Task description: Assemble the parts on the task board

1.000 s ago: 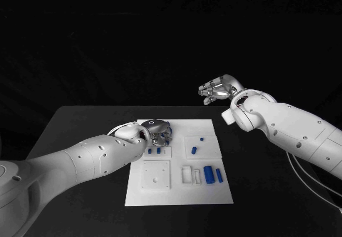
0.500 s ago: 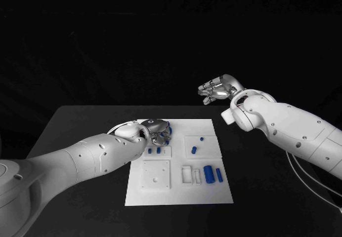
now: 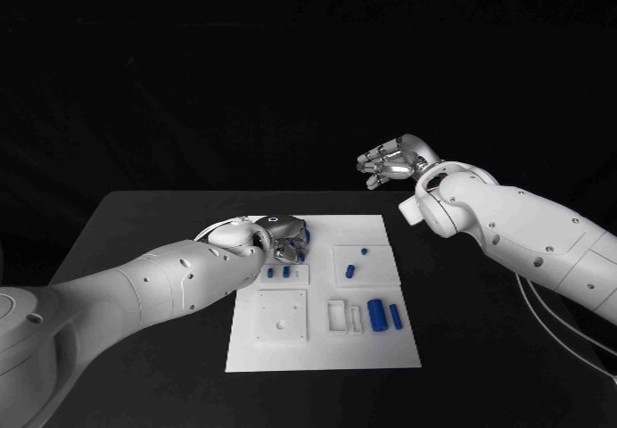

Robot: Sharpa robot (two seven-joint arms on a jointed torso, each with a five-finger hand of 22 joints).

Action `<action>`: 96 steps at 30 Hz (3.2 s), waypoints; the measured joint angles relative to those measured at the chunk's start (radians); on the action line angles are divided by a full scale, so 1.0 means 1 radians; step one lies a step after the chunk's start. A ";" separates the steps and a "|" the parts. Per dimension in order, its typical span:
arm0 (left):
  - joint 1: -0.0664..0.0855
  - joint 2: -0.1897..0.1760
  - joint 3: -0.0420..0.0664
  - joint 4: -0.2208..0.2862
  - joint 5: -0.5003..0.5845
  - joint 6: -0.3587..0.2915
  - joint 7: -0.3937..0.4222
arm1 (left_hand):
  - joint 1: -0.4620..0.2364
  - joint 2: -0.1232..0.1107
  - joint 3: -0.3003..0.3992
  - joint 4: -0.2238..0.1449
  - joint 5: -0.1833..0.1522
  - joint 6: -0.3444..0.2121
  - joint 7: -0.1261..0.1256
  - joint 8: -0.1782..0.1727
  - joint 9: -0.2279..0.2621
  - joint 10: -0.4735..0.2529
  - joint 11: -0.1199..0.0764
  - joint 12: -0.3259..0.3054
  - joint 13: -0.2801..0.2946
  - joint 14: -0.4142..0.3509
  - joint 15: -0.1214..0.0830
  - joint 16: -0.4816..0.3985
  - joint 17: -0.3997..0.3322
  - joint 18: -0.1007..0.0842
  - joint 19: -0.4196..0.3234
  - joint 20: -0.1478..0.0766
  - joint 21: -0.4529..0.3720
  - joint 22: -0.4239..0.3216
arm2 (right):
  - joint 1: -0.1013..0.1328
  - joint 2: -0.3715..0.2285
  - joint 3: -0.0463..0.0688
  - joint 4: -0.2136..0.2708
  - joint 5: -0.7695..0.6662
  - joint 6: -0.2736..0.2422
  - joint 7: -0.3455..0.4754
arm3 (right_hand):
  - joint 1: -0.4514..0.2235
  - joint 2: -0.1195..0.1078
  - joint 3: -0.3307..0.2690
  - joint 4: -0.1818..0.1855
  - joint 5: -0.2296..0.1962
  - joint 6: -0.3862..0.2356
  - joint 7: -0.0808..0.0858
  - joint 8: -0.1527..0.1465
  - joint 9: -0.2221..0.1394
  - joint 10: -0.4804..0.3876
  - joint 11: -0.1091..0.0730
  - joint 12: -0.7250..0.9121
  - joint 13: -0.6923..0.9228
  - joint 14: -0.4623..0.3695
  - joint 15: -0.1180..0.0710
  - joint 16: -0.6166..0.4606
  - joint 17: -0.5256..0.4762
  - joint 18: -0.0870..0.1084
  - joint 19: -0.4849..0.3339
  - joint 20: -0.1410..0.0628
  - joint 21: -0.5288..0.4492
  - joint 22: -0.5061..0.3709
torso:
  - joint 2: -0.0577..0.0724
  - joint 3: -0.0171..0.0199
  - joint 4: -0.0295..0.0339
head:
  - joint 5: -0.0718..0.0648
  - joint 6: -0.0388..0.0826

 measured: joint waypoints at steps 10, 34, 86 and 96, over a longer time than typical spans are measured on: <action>0.001 0.002 0.001 -0.003 -0.004 0.012 -0.002 | 0.020 0.029 -0.010 -0.004 0.024 0.059 -0.009 -0.005 0.000 0.067 -0.023 0.000 0.001 0.018 -0.018 0.006 0.003 0.000 0.010 -0.011 0.028 -0.005 | 0.000 0.000 0.000 0.000 0.000 0.000 0.000 | 0.000 0.000 0.000 0.000 0.000 0.000 0.000 0.000 0.000 0.000 0.000 0.000 0.000 0.000 0.000 0.000 0.000 0.000 0.000 0.000 0.000 -0.003 | 0.000 -0.0006 0.0001 | -0.001 -0.002; -0.010 -0.026 0.047 0.014 0.016 0.015 -0.006 | 0.005 0.048 -0.003 -0.022 0.019 0.052 -0.009 -0.003 0.000 0.055 -0.017 -0.003 0.002 0.032 -0.018 0.006 0.008 0.000 0.005 -0.017 0.070 -0.003 | 0.000 0.007 0.000 -0.010 0.002 -0.004 0.005 | 0.000 0.000 0.000 0.000 0.004 0.000 0.000 0.000 0.000 0.000 0.000 0.000 0.000 0.000 0.000 0.000 0.000 0.000 0.000 0.000 0.005 -0.007 | -0.004 -0.0033 0.0023 | 0.000 0.010; -0.003 -0.191 0.081 0.138 0.138 0.023 0.024 | 0.006 0.047 -0.001 -0.010 0.027 0.051 -0.009 -0.008 -0.001 0.055 -0.017 -0.003 0.001 0.032 -0.018 -0.005 0.005 -0.002 0.005 -0.016 0.054 -0.003 | 0.000 -0.005 0.000 -0.012 -0.002 -0.011 0.006 | 0.000 0.000 0.003 -0.003 0.004 0.000 0.000 0.000 0.000 0.000 0.000 0.000 0.000 0.000 0.000 0.000 0.000 0.000 -0.004 -0.004 0.017 -0.016 | 0.000 -0.0012 -0.0006 | 0.034 0.020; -0.019 -0.174 0.080 0.111 0.137 0.025 0.029 | 0.006 0.047 -0.001 -0.010 0.027 0.051 -0.009 -0.009 0.000 0.055 -0.017 -0.003 0.001 0.032 -0.018 -0.009 0.005 -0.002 0.005 -0.016 0.054 -0.003 | 0.000 -0.004 0.000 -0.011 -0.003 -0.011 0.006 | 0.000 0.000 0.003 -0.003 0.004 0.000 0.000 0.000 0.000 0.000 0.000 0.000 0.000 0.000 0.000 0.000 0.000 0.000 -0.004 -0.004 0.017 -0.017 | 0.000 -0.0006 -0.0010 | 0.029 0.018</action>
